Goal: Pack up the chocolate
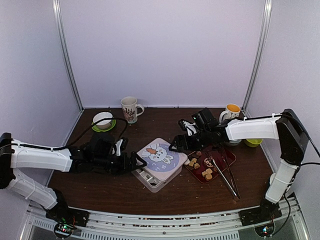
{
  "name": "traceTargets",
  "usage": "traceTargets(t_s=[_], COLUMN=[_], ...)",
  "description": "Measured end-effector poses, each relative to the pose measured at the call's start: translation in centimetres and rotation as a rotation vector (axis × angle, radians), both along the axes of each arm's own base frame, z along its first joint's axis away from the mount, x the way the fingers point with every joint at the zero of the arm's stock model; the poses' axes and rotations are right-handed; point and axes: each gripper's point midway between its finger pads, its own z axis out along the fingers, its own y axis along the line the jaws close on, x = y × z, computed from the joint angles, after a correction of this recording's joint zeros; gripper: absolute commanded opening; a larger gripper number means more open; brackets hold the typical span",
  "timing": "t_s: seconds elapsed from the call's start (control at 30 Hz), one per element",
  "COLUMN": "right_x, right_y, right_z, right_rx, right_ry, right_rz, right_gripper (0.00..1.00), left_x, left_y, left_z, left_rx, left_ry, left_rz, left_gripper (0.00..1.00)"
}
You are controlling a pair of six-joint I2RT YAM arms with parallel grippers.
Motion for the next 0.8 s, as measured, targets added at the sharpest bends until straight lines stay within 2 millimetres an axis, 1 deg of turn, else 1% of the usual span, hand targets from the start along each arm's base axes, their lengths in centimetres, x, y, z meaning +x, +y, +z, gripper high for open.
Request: traceTargets(t_s=[0.13,0.23,0.3,0.5,0.7,0.8], right_x=[0.2,0.7,0.5,0.1,-0.9,-1.9], right_y=[-0.2,0.2,0.4,1.3,2.2,2.5], right_z=[-1.0,-1.8,-2.0,-1.2,-0.8,-0.9], right_rx=[-0.042,-0.052,-0.043,0.008,0.026,0.033], right_ry=[-0.009,-0.006,0.006,0.012,0.024,0.035], right_rz=[0.017,0.037,0.048,0.071,0.094,0.102], right_gripper=[0.95,0.91,0.90,0.88,0.86,0.86], left_x=[-0.2,-0.1,-0.1,-0.1,-0.2,-0.2], left_y=[-0.1,-0.3,-0.5,-0.8,-0.8,-0.8], left_z=[-0.9,-1.2,-1.2,-1.5,-2.3,-2.4], left_rx=[-0.003,-0.007,-0.016,-0.032,-0.031,-0.032], left_ry=[0.027,0.033,0.034,0.049,0.067,0.067], left_rz=[0.004,0.002,0.001,-0.001,0.004,0.005], left_gripper=[0.96,0.96,0.96,0.95,0.94,0.93])
